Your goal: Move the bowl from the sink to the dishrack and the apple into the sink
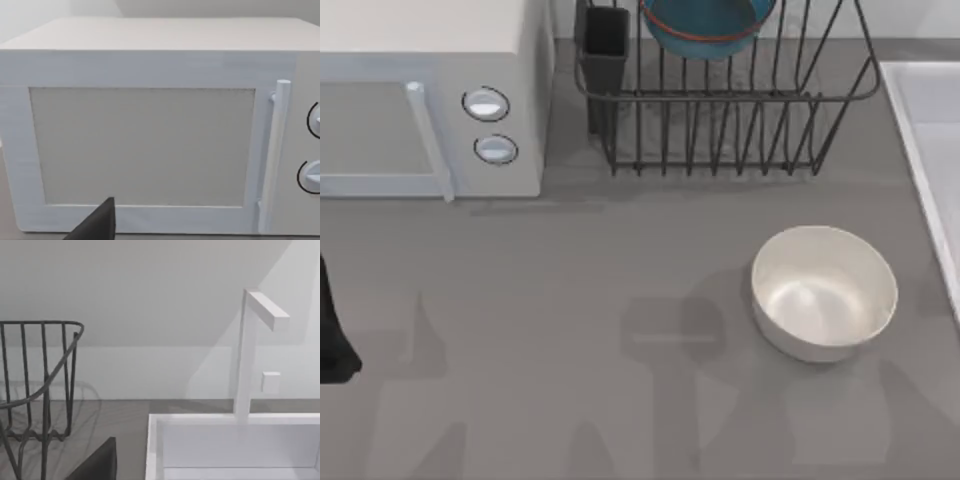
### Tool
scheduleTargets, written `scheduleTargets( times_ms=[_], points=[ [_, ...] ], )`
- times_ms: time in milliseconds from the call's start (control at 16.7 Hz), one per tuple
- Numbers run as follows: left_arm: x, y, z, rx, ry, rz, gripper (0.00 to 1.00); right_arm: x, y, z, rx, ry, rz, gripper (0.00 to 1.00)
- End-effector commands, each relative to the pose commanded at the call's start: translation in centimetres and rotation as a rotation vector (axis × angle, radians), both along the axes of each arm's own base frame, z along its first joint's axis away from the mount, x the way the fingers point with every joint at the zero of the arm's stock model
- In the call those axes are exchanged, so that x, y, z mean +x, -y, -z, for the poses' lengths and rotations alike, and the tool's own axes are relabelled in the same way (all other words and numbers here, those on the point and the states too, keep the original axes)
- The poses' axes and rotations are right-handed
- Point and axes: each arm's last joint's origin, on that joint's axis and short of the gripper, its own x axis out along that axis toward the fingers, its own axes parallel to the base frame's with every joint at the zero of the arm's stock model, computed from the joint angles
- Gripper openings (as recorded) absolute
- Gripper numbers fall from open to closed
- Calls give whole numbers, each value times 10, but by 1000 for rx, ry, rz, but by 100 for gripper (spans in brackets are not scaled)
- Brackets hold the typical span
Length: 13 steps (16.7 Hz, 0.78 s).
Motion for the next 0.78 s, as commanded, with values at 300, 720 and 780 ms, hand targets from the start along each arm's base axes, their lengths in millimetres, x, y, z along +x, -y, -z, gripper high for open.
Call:
scheduleTargets(
  times_ms=[300,720,780],
  points=[
    [0,0,0,0,0,0,100,-40,-17,18,1,3,-2,100],
    [0,0,0,0,0,0,100,-53,-23,30,-7,-1,-6,100],
    [0,0,0,0,0,0,100,-53,-23,30,-7,-1,-6,100]
  ],
)
